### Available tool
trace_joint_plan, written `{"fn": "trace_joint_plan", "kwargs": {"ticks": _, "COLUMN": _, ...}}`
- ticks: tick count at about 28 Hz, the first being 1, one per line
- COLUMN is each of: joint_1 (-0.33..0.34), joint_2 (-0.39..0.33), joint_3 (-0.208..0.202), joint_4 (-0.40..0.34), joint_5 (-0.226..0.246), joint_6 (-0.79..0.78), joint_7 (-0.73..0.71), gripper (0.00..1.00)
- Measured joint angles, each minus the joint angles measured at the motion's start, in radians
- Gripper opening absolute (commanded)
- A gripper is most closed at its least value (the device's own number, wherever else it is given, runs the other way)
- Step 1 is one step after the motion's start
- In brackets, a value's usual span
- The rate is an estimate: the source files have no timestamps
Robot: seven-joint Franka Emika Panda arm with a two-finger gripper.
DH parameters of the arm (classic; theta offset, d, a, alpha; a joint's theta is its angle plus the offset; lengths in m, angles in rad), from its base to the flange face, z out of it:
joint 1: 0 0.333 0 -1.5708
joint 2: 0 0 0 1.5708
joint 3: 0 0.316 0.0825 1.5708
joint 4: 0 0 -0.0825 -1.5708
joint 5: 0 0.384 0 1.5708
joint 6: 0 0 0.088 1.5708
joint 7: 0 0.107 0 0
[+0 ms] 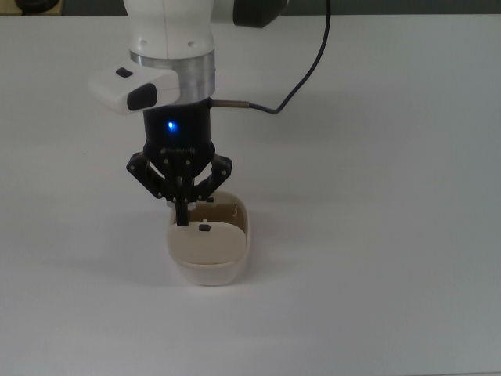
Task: Close the trash can
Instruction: 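Move the gripper down to the raised lid of the cream trash can, then push the lid down with the gripper fingers until it shuts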
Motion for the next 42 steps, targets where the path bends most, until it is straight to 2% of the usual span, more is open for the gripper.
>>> {"fn": "trace_joint_plan", "kwargs": {"ticks": 14, "joint_1": 0.014, "joint_2": 0.031, "joint_3": 0.004, "joint_4": -0.001, "joint_5": -0.035, "joint_6": 0.024, "joint_7": 0.017, "gripper": 0.0}}
{"fn": "trace_joint_plan", "kwargs": {"ticks": 24, "joint_1": 0.027, "joint_2": 0.039, "joint_3": 0.005, "joint_4": -0.008, "joint_5": -0.04, "joint_6": -0.139, "joint_7": -0.064, "gripper": 0.0}}
{"fn": "trace_joint_plan", "kwargs": {"ticks": 42, "joint_1": 0.027, "joint_2": 0.04, "joint_3": 0.005, "joint_4": -0.016, "joint_5": -0.04, "joint_6": -0.265, "joint_7": -0.12, "gripper": 0.0}}
